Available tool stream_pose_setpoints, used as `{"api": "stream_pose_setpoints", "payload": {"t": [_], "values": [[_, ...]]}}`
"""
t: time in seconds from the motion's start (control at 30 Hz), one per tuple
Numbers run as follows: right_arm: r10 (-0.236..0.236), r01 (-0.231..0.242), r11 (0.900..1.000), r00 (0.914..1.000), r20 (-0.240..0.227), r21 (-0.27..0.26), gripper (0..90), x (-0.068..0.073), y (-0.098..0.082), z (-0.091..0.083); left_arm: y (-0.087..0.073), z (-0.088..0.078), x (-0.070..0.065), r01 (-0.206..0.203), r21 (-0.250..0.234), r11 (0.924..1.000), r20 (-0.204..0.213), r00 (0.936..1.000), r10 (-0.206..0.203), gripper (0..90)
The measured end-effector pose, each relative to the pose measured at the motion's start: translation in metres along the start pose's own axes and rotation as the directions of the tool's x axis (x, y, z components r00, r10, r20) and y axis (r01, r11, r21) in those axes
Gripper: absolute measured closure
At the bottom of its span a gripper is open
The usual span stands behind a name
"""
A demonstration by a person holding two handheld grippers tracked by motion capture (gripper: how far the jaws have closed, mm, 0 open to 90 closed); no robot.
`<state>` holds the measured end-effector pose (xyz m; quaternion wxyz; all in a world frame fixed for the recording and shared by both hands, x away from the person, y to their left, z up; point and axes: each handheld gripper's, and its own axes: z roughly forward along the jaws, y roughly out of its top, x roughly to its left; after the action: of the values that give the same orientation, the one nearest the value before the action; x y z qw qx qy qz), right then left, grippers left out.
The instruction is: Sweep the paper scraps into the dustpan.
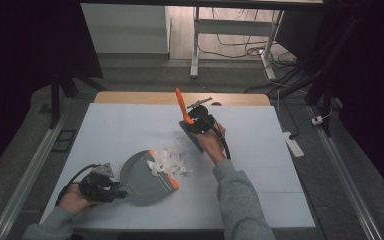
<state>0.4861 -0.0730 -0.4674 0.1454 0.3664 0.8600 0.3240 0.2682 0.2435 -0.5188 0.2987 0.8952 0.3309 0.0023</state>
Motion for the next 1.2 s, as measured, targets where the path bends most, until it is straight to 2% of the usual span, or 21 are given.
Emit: {"api": "stream_pose_setpoints", "payload": {"t": [0.07,0.17,0.23,0.43,0.67,0.8,0.83,0.87,0.93,1.07,1.2], "values": [[0.009,-0.009,1.000,1.0000,-0.003,0.013,70.6,-0.001,0.000,0.004,0.000,0.000,0.000,0.000,0.000,1.0000,0.000,1.0000,0.000,61.4],[-0.001,0.002,1.000,0.9999,-0.011,0.030,70.6,-0.001,0.002,0.009,0.000,0.000,0.000,-0.001,-0.001,1.0000,-0.003,1.0000,0.001,61.4],[0.002,-0.001,0.999,0.9998,-0.019,0.040,70.6,0.002,0.004,0.011,0.000,0.000,0.000,0.000,-0.001,1.0000,-0.003,1.0000,0.000,61.4],[-0.025,0.028,0.997,0.9986,-0.046,0.068,70.7,0.012,0.006,0.018,0.000,0.000,0.000,-0.001,0.000,1.0000,-0.002,1.0000,0.001,61.3],[-0.047,0.055,0.994,0.9953,-0.084,0.093,70.6,0.021,0.005,0.019,0.000,0.000,0.000,0.000,0.000,1.0000,-0.001,1.0000,0.000,61.3],[-0.061,0.078,0.991,0.9860,-0.155,0.106,70.6,0.030,0.003,0.014,0.000,0.000,0.000,0.000,0.000,1.0000,-0.001,1.0000,0.000,61.3],[-0.054,0.071,0.993,0.9812,-0.185,0.090,70.6,0.030,0.003,0.011,0.000,0.000,0.000,0.001,0.000,1.0000,0.000,1.0000,-0.001,61.3],[-0.039,0.050,0.998,0.9775,-0.207,0.048,70.6,0.030,0.004,0.003,0.000,0.000,0.000,0.000,0.001,1.0000,-0.001,1.0000,0.000,61.4],[-0.044,0.051,0.998,0.9784,-0.202,0.030,70.6,0.029,0.005,-0.002,0.000,0.000,0.000,0.000,0.001,1.0000,-0.002,1.0000,0.000,61.3],[-0.030,0.027,0.999,0.9877,-0.153,-0.025,70.6,0.020,0.011,-0.018,0.000,0.000,0.000,0.001,0.000,1.0000,-0.002,1.0000,-0.001,61.3],[-0.018,0.016,1.000,0.9954,-0.095,-0.016,70.6,0.009,0.014,-0.018,0.000,0.000,0.000,0.001,0.000,1.0000,-0.002,1.0000,-0.001,61.3]]}}
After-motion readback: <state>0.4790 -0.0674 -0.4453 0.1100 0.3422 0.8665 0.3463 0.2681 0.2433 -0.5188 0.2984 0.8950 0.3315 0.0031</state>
